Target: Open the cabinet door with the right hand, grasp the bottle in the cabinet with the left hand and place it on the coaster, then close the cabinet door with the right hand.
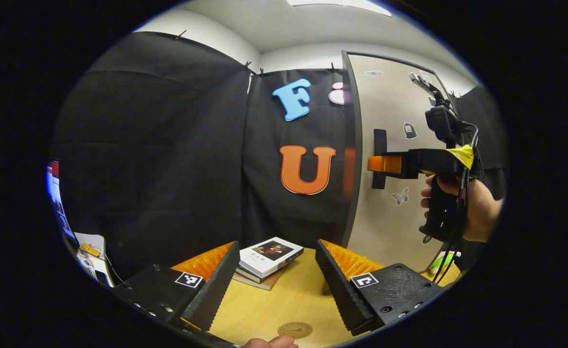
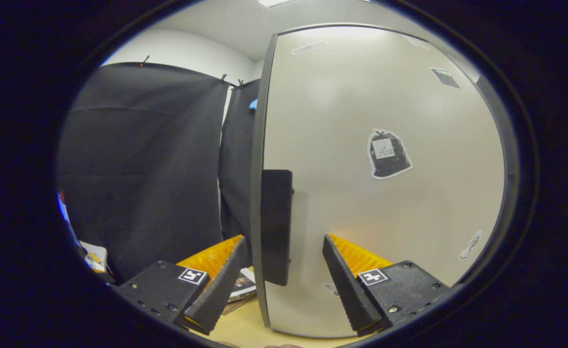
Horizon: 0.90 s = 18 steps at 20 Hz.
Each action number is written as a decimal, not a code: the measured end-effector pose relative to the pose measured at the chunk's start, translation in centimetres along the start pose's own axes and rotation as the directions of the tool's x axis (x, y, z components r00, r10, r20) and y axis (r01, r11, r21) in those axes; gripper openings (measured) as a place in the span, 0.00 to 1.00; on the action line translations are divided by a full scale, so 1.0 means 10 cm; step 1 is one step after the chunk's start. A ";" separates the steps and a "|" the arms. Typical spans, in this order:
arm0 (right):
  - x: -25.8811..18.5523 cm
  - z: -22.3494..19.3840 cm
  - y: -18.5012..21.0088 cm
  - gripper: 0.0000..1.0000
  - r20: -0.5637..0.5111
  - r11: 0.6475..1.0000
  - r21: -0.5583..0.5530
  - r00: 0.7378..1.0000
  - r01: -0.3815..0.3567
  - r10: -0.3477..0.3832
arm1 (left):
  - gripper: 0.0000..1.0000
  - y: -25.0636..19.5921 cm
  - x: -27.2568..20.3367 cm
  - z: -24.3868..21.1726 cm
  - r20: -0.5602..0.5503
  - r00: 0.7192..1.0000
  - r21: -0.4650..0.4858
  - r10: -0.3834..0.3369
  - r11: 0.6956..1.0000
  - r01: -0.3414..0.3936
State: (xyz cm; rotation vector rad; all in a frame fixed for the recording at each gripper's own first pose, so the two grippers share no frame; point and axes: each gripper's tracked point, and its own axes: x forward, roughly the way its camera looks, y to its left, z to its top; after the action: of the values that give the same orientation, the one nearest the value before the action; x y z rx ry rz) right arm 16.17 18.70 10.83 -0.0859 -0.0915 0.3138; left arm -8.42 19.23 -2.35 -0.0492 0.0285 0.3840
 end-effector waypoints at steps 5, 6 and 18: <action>0.14 -0.04 0.14 0.74 -0.025 0.989 -0.132 0.998 0.061 -0.065 | 0.95 0.19 -0.02 0.00 -0.004 1.000 0.002 0.023 1.000 -0.023; 0.12 -0.03 0.07 0.61 -0.020 0.984 -0.144 0.993 0.109 -0.113 | 0.95 0.24 -0.03 0.01 -0.002 1.000 0.001 0.027 1.000 -0.027; 0.10 -0.02 0.06 0.26 -0.048 0.993 -0.074 0.994 0.090 -0.094 | 0.95 0.66 0.18 -0.06 0.009 0.998 -0.095 0.055 0.994 -0.054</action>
State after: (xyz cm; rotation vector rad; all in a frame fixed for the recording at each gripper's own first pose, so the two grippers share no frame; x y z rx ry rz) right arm 16.98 19.61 10.66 -0.1607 -0.0558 0.2162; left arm -9.23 25.99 -3.29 -0.1401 0.0004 0.4405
